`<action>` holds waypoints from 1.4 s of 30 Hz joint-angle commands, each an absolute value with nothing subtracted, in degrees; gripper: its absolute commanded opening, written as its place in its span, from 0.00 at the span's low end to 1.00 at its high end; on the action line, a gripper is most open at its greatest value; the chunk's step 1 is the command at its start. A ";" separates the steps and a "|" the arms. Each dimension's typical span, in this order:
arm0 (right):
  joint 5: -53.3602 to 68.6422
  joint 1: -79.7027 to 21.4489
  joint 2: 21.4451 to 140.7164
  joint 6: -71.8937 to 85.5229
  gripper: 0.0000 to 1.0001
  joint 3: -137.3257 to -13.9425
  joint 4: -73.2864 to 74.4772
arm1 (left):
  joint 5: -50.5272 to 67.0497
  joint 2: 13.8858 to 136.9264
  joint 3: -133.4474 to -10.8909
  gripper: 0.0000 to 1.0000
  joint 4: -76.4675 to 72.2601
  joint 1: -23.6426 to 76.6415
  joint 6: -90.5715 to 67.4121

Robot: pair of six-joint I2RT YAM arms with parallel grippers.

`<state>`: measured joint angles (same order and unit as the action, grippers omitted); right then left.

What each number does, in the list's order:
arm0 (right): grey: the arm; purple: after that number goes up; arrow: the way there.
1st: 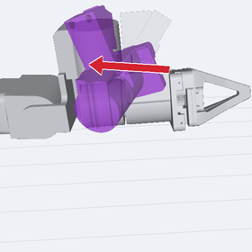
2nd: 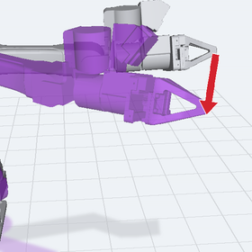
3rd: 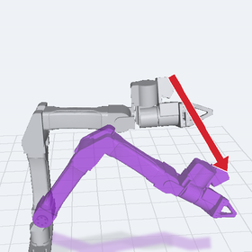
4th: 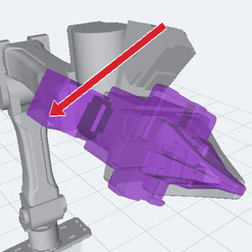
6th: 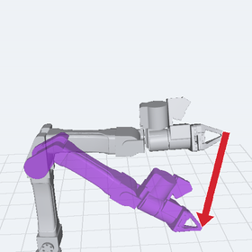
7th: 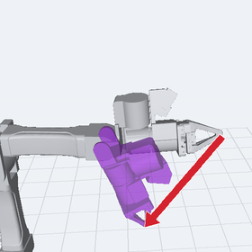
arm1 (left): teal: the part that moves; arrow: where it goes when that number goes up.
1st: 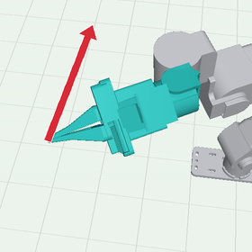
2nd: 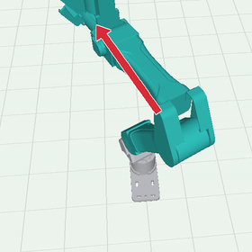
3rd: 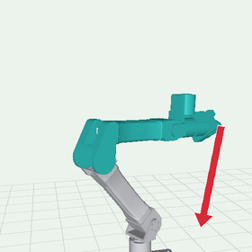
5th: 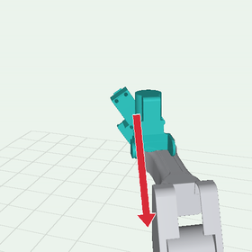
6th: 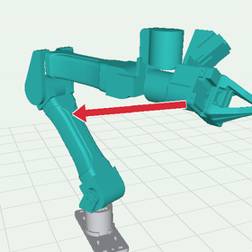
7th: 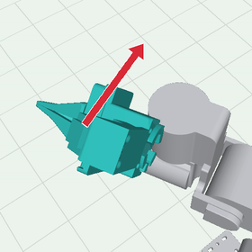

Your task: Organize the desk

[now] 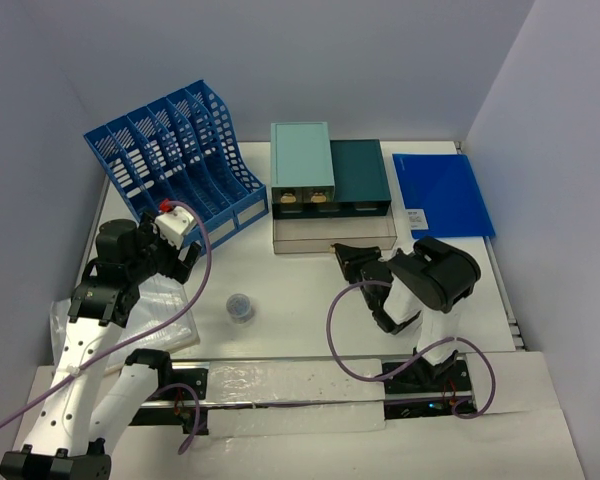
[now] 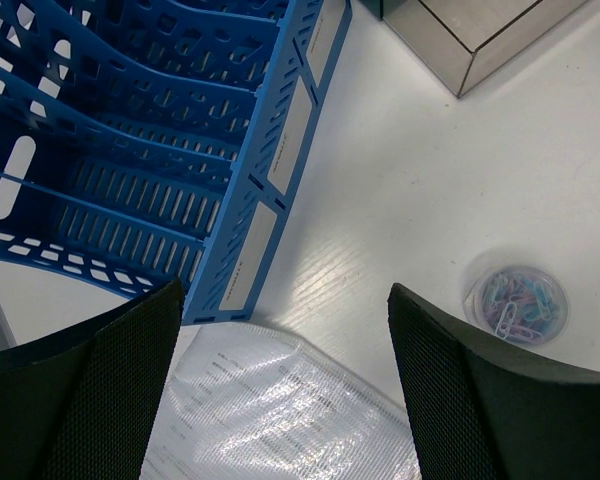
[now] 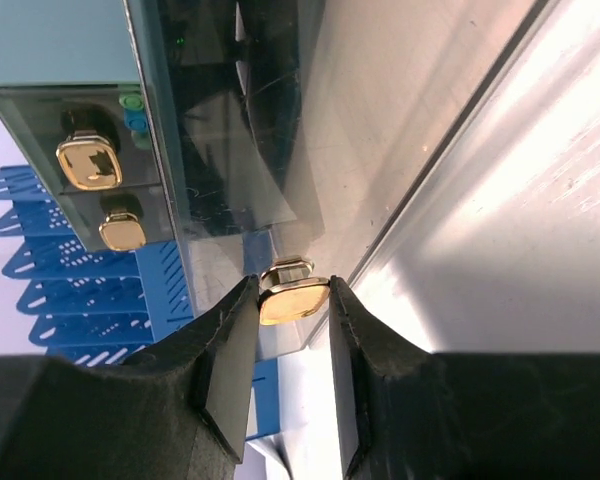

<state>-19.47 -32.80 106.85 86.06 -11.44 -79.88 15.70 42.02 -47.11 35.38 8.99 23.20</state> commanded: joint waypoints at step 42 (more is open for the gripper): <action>-25.70 -38.06 56.60 35.26 1.00 -38.63 17.71 | 13.37 75.73 -47.17 0.99 40.51 41.45 33.31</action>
